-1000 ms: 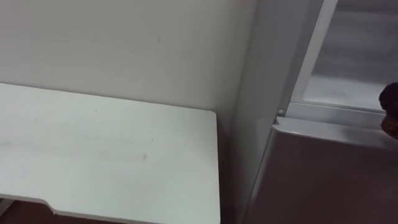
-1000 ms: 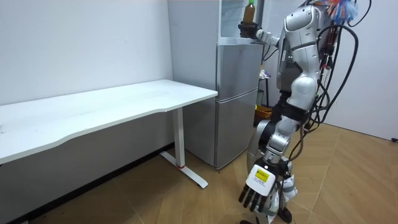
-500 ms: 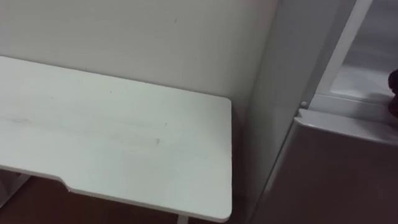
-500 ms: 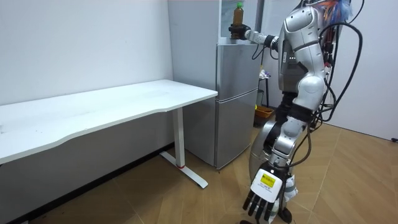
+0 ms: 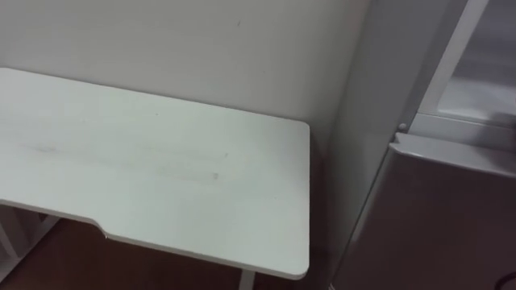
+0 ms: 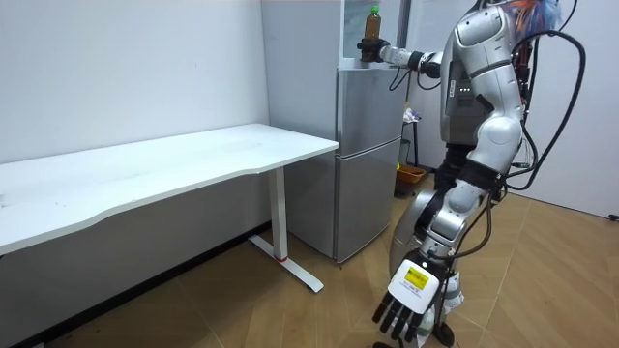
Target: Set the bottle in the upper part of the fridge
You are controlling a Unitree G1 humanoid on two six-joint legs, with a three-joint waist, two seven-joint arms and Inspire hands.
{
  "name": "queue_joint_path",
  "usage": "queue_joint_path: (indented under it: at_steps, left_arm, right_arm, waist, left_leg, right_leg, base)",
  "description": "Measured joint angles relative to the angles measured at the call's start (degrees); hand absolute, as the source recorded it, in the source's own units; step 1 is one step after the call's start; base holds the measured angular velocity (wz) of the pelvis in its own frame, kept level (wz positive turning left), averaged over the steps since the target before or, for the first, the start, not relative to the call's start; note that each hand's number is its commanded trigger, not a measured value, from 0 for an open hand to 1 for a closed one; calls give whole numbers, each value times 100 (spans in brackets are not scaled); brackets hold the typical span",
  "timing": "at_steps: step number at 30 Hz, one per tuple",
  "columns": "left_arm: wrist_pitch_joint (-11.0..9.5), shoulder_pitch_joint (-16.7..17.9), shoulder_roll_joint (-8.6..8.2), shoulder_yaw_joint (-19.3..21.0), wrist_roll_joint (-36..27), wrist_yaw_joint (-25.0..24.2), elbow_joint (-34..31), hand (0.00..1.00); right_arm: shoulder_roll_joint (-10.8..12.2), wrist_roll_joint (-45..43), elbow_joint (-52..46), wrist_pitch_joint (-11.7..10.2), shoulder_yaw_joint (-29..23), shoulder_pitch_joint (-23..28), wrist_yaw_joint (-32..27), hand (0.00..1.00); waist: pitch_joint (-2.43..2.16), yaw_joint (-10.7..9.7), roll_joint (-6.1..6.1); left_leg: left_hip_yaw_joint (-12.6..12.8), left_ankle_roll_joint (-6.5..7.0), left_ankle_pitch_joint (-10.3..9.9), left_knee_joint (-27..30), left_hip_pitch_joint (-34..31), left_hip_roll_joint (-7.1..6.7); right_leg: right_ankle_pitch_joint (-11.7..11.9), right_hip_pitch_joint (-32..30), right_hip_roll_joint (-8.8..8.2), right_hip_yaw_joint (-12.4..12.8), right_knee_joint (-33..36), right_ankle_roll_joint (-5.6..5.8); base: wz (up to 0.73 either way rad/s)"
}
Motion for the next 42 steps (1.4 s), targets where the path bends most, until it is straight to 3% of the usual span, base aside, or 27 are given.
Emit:
queue_joint_path:
  at_steps: [14, 26, 32, 36, 42]
  left_arm:
    - [95, 27, 2, 4, 64, 45, -135, 0]
    - [125, 167, 4, 1, 63, 222, -87, 0]
    - [213, 281, 37, 4, 64, 222, -87, 0]
    - [218, 282, 55, -3, 54, 222, -39, 0]
    - [215, 278, 54, -2, 62, 221, 128, 0]
  right_arm:
    - [-119, 19, 62, 0, 118, -52, -463, 100]
    - [-144, 28, 55, 14, 122, -78, -930, 100]
    - [-146, 293, 58, 22, 176, -535, -940, 100]
    - [-205, 296, 60, 21, 564, -790, -928, 100]
    - [-205, 708, 62, 21, 733, -862, -751, 100]
  waist:
    - [-18, 159, 18]
    - [-24, 224, 16]
    - [-54, 234, 70]
    - [-57, 256, 68]
    - [-58, 248, 56]
  left_leg:
    - [-13, -2, 25, 2, -99, 6]
    - [-164, -35, 99, 4, -128, -7]
    - [-244, -41, 100, 3, -92, -8]
    - [-301, -62, 114, -72, -19, -18]
    - [-373, -71, 118, -125, 16, -49]
  right_leg:
    - [-10, -105, -1, -6, 59, -14]
    - [-7, -60, 1, -174, 34, -44]
    - [5, 53, 24, -252, -63, -60]
    - [5, 167, 44, -316, -165, -60]
    - [-23, 223, 18, -431, -162, -41]
  base:
    - [0]
    - [6]
    - [7]
    - [8]
    - [8]
